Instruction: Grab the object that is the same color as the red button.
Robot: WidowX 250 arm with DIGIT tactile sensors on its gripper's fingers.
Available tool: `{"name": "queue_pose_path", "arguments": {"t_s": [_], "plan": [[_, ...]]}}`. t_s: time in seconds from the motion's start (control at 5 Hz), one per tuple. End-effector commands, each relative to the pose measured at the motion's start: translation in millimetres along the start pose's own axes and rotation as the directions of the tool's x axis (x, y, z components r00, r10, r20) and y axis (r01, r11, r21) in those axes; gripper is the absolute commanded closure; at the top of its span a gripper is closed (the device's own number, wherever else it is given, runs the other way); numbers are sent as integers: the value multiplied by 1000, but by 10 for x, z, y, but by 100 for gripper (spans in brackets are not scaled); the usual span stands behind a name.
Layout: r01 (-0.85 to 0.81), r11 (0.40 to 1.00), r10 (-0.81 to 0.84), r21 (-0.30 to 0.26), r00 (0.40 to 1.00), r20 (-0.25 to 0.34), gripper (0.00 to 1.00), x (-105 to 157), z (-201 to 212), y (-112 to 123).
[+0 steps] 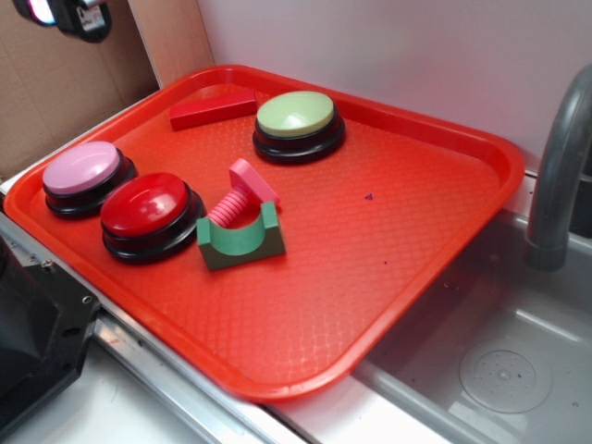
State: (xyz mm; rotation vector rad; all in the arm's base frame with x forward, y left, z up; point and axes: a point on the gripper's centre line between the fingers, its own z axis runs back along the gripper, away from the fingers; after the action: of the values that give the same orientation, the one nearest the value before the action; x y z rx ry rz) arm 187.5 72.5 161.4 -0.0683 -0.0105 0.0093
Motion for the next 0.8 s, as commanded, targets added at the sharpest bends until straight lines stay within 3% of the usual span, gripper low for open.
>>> {"name": "queue_pose_path", "arguments": {"t_s": [0.0,0.2,0.6], "plan": [[211,976,-213,47,975,66,0,674,-431,564],[280,956,-286,83,956,70,0,898,-595,617],[424,901,-430,95,901,53,0,1122,-1081,609]]}}
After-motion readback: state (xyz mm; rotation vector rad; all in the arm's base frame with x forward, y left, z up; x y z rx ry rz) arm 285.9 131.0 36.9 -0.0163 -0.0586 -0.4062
